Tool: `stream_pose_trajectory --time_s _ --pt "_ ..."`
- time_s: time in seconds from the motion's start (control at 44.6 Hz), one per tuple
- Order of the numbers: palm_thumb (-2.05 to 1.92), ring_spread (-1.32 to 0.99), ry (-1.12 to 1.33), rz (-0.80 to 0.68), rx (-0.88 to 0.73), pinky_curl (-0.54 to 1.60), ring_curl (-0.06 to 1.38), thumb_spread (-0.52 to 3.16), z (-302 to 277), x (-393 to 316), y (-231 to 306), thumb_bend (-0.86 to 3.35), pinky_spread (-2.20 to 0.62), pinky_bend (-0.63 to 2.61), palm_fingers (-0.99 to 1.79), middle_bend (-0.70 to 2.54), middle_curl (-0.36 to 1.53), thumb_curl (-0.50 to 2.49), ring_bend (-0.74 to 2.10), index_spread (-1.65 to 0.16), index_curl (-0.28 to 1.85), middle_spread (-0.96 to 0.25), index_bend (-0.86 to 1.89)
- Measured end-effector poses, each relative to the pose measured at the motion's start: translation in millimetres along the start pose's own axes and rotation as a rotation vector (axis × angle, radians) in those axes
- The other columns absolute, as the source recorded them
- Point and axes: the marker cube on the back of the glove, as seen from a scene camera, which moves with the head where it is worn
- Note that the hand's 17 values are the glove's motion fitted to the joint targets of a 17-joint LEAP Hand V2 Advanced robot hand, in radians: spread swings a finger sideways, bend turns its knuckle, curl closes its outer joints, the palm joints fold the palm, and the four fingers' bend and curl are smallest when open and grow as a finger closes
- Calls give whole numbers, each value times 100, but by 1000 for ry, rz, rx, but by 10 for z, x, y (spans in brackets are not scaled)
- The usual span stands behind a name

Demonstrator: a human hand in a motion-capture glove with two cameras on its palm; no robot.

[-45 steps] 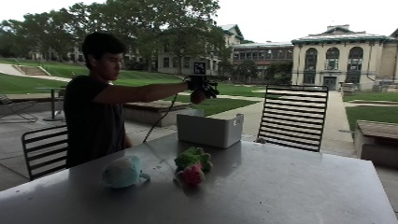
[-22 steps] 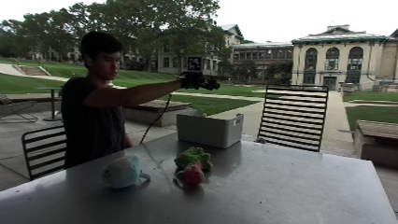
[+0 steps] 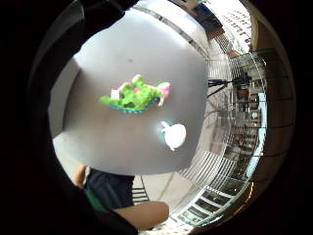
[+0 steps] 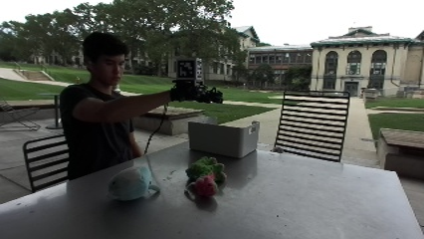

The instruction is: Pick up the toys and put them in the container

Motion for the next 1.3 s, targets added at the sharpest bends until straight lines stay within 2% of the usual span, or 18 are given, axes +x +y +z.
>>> stream_pose_trajectory --time_s 0.359,0.538,0.673,0.718,0.83,0.874,0.964,1.009,1.031,1.076,1.121,1.233,1.256,1.301 --pt "-8 -9 -11 116 -112 34 21 103 930 762 -70 -7 1 90 -13 42 39 27 49 -30 15 -10 9" --pt "-6 -8 9 197 -219 40 20 99 1555 1127 -145 -6 2 117 -12 28 36 26 39 -30 13 -12 6" --pt "-5 -8 25 194 -252 43 20 97 1890 1132 -134 -5 -1 131 -10 22 35 27 38 -31 11 -13 5" --pt "1 -10 22 186 -261 48 22 99 1971 1130 -128 -2 -11 152 1 13 33 27 42 -31 10 -14 3" --pt "6 -11 16 173 -303 49 23 101 2177 1134 -100 0 -23 168 5 12 31 29 50 -32 9 -15 7" --pt "22 -12 16 173 -317 46 25 106 2252 1136 -101 10 -30 164 31 2 26 32 60 -34 15 -12 31" --pt "29 -13 31 194 -330 45 27 109 2422 1145 -119 11 -37 163 37 1 21 33 65 -35 20 -11 44" --pt "36 -15 39 203 -314 43 29 111 2483 1132 -124 15 -41 157 48 2 19 34 70 -34 24 -10 55" --pt "44 -19 37 203 -304 40 30 115 2496 1125 -126 20 -42 149 62 6 19 35 74 -34 28 -10 67" --pt "47 -22 29 200 -290 38 29 118 2495 1127 -132 22 -44 144 67 7 17 36 74 -32 30 -10 76" --pt "57 -27 20 201 -278 34 32 123 2478 1137 -140 29 -44 129 88 20 20 38 79 -28 37 -13 93" --pt "66 -34 -32 212 -259 29 33 129 2414 1156 -131 35 -45 108 107 28 24 41 78 -19 45 -19 110" --pt "73 -35 -46 213 -262 25 37 128 2399 1167 -126 38 -43 95 126 41 28 43 88 -17 47 -22 113" --pt "77 -36 -63 218 -266 26 39 128 2372 1195 -119 41 -41 89 127 49 31 45 92 -14 50 -24 115"
